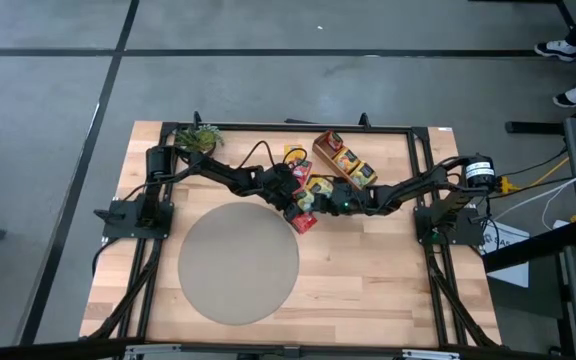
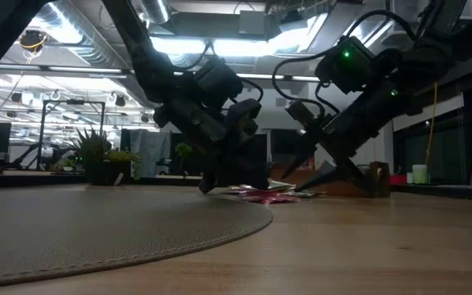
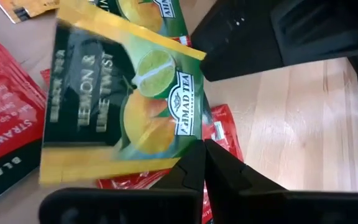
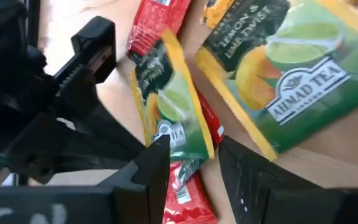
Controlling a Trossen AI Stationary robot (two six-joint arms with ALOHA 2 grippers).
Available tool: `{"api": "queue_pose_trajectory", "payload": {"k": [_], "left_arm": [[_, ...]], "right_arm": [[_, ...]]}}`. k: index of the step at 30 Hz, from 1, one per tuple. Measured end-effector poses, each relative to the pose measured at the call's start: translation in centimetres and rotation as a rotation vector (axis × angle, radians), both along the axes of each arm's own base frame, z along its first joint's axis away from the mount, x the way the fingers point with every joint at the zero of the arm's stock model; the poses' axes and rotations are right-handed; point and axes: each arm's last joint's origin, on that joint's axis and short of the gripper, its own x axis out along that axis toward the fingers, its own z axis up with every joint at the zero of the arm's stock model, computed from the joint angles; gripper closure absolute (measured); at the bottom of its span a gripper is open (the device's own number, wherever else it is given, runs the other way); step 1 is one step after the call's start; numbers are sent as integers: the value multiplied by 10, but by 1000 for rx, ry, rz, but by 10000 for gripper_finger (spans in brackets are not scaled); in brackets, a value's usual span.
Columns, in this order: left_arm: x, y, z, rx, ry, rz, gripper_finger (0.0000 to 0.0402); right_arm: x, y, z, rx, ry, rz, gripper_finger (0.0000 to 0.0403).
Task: Pick & Place Tea
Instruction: Put the yellow tea bag into the bottom section of the wooden organizer
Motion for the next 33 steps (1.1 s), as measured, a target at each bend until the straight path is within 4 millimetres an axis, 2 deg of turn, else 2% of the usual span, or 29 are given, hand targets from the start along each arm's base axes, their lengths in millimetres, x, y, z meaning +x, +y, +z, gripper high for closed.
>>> {"api": "queue_pose_trajectory", "payload": {"k": [11, 20, 33], "left_arm": [[0, 0, 0, 2, 4, 0, 397], [-3, -1, -3, 18, 39, -25, 397], [-3, -1, -3, 18, 41, -23, 399]], "right_arm": [[0, 0, 1, -13, 16, -9, 265], [2, -5, 5, -161, 0, -77, 265], [4, -3, 6, -135, -10, 28, 265]]}}
